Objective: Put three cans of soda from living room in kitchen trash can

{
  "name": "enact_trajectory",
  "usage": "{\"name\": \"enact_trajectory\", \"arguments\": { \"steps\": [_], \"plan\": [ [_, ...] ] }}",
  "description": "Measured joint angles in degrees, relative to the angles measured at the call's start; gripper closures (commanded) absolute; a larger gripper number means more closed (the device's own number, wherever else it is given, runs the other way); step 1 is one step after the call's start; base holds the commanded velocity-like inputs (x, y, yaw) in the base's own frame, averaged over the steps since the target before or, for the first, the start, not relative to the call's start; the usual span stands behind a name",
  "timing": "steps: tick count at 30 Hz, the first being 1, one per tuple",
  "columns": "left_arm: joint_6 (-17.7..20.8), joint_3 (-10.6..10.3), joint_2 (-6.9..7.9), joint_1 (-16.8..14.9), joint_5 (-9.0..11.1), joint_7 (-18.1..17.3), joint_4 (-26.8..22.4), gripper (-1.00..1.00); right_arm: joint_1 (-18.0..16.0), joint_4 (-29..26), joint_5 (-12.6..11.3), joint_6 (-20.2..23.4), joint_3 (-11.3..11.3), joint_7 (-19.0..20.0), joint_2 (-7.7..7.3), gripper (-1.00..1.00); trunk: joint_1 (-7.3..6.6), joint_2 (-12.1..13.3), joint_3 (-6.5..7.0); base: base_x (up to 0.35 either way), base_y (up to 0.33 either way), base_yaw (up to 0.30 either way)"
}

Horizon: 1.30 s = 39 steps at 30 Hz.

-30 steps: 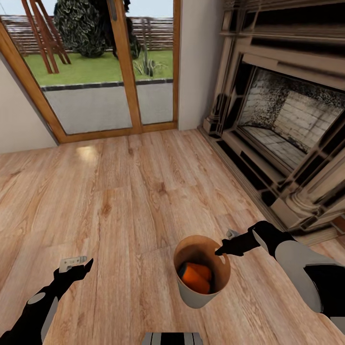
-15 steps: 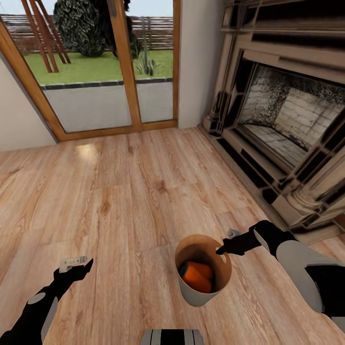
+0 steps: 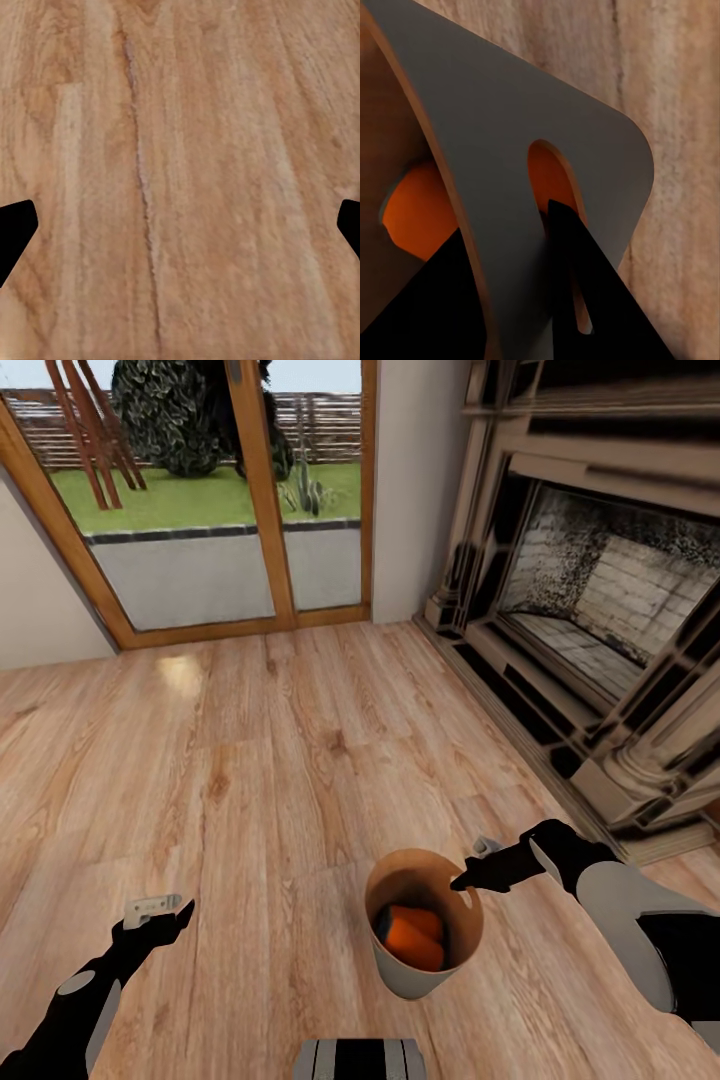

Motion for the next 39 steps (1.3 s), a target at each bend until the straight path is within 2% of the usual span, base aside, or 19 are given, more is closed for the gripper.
{"name": "enact_trajectory", "arguments": {
  "steps": [13,33,39],
  "plan": [
    [0.00,0.00,0.00,0.00,0.00,0.00,0.00,-1.00,0.00,0.00,-0.04,0.04,-0.09,0.01,0.00,1.00,0.54,-0.57,-2.84,0.000,0.000,0.000],
    [-0.08,0.00,-0.03,0.00,0.01,0.00,0.00,-1.00,-0.02,-0.24,0.05,-0.05,-0.09,-0.03,-0.11,1.00,0.53,-0.58,-2.84,0.000,0.000,0.000],
    [-0.09,0.00,-0.50,0.00,0.02,-0.03,0.00,-1.00,-0.01,-0.37,0.12,-1.21,-0.08,-0.14,-0.20,1.00,0.53,-0.58,-2.84,0.000,0.000,0.000]
  ]
}}
